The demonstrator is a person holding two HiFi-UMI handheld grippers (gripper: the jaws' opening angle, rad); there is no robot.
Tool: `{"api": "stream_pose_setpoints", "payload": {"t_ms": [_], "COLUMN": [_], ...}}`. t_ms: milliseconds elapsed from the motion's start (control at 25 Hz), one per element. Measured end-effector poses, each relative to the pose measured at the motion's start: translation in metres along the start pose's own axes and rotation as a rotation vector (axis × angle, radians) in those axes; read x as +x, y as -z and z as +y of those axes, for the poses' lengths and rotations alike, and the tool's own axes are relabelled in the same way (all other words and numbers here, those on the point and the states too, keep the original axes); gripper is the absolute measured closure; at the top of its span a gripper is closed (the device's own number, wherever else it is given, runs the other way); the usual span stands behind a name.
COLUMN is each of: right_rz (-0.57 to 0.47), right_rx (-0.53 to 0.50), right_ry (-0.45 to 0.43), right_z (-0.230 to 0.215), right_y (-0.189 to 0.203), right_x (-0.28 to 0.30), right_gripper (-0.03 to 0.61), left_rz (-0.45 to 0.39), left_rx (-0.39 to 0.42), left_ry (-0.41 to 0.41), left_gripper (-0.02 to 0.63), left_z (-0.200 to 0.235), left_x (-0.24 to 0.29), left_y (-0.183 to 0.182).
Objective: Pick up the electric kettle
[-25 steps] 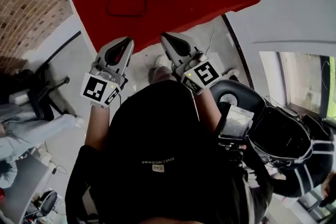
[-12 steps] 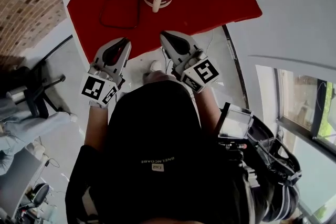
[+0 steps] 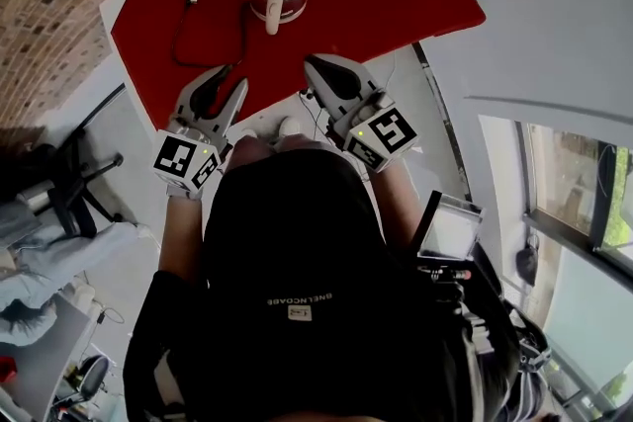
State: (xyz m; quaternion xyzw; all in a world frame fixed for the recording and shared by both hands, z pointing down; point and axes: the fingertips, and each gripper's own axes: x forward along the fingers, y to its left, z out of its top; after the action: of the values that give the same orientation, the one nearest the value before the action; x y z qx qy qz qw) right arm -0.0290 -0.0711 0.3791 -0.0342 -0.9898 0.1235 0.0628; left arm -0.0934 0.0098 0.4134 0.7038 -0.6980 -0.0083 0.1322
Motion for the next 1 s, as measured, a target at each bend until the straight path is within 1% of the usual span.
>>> {"api": "stream_pose_setpoints", "payload": {"t_ms": [80, 200, 400, 720, 880, 1000], "right_rz": [0.004, 0.009, -0.009, -0.028, -0.054, -0.047], "right_rx": [0.000, 0.009, 0.012, 0.030, 0.077, 0.094], "right_ry": [0.022, 0.049, 0.114, 0.217, 0.281, 0.321], "right_z": [-0.005, -0.012, -0.024, -0.035, -0.040, -0.041], "right_y": [-0.001, -0.001, -0.005, -0.011, -0.013, -0.007], "right_x": [-0.002, -0.005, -0.005, -0.011, -0.018, -0.023], "right_gripper": [0.572, 0.572, 0.572, 0.572, 0.572, 0.572], "left_rz": [0.022, 0.051, 0.087, 0.166, 0.196, 0.215], "left_rx": [0.006, 0.012, 0.020, 0.019, 0.002, -0.003], "left_ry": [0.025, 0.058, 0.107, 0.195, 0.239, 0.261], "left_gripper": [0.489, 0.452, 0.416, 0.393, 0.385, 0.379], "left_z": [0.001, 0.005, 0.016, 0.032, 0.036, 0.041], "left_x": [0.009, 0.023, 0.042, 0.074, 0.089, 0.100], "left_y": [0.004, 0.009, 0.016, 0.038, 0.052, 0.064]}}
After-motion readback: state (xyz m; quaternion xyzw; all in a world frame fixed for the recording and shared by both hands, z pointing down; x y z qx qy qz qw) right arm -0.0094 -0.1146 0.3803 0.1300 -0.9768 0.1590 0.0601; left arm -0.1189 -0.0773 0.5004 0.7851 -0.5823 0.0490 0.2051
